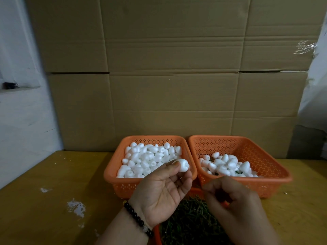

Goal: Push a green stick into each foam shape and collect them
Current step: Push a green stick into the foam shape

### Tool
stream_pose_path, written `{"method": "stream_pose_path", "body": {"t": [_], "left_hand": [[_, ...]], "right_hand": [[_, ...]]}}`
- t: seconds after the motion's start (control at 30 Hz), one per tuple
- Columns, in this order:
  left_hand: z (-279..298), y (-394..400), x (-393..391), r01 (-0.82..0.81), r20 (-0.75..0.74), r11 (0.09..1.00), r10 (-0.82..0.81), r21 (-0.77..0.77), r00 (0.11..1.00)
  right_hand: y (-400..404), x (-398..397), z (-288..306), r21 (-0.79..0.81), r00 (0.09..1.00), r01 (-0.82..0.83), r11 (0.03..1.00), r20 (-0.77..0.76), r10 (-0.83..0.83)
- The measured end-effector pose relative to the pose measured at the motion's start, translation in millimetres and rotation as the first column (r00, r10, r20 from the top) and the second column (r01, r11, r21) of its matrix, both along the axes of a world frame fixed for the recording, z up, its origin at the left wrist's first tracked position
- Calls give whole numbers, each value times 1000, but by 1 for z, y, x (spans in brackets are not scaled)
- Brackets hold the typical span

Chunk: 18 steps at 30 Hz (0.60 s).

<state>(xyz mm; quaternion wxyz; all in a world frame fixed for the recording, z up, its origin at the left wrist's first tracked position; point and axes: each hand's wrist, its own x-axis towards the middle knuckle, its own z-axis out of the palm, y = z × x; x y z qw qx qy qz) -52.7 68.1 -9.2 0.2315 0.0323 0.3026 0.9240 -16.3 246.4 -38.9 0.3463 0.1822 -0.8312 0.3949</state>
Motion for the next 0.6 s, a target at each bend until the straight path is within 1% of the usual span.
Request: {"method": "stream_pose_path", "body": {"t": [0.1,0.2,0.37,0.5,0.6], "left_hand": [[0,1,1,-15,-17,1000,15,-2,1000],[-1,3,2,-5,-41,1000,5,0,999],[-3,5,4,20,-54,1000,-20,10,998],[-4,7,4,16,-61,1000,-16,-2,998],[-5,9,5,19,-74,1000,-21,-21,997]], "right_hand": [[-1,3,5,-149,995,-67,987,-81,55],[-3,5,9,-214,991,-101,972,-111,79],[-3,6,11,-191,990,-46,980,-141,19],[-4,6,12,-96,983,35,995,-178,-52],[-3,5,11,-64,978,68,996,-194,-79]]}}
